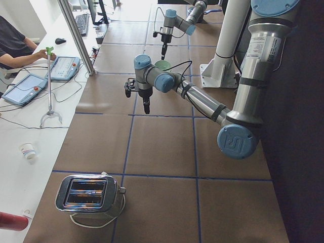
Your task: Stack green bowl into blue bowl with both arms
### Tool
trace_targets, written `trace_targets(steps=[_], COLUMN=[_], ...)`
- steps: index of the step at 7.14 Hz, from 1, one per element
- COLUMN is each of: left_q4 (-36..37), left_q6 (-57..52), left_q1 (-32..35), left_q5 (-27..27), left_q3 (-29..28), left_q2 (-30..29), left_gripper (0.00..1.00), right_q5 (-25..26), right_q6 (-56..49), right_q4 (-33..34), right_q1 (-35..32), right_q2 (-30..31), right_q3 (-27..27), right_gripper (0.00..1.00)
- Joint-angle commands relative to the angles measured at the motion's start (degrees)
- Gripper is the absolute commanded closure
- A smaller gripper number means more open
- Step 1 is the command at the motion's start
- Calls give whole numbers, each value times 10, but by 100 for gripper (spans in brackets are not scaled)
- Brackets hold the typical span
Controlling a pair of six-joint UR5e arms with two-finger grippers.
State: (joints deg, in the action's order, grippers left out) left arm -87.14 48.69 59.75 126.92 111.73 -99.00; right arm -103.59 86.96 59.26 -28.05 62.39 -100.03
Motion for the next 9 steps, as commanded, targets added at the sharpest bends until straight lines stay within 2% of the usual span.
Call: trace_targets(steps=[1, 2, 3, 5, 6, 8, 9], left_q4=[0, 0, 0, 9, 9, 7, 2], left_q6=[0, -1, -24, -166, -229, -352, -427], left_q1=[0, 4, 15, 75, 111, 198, 233], left_q5=[0, 0, 3, 6, 9, 72, 80], left_q3=[0, 1, 2, -5, -13, -68, -93], left_q2=[3, 8, 16, 53, 72, 104, 124], left_gripper=[0, 0, 0, 0, 0, 0, 0], right_q5=[16, -17, -44, -76, -93, -197, -231], right_q6=[8, 5, -36, -245, -346, -506, -620], right_q4=[3, 25, 83, 280, 328, 329, 328], right_q1=[-11, -42, -72, -125, -168, -302, -358], right_q2=[0, 2, 4, 20, 34, 110, 150], right_q3=[-7, -10, -30, -94, -100, -95, -78], right_gripper=[0, 0, 0, 0, 0, 0, 0])
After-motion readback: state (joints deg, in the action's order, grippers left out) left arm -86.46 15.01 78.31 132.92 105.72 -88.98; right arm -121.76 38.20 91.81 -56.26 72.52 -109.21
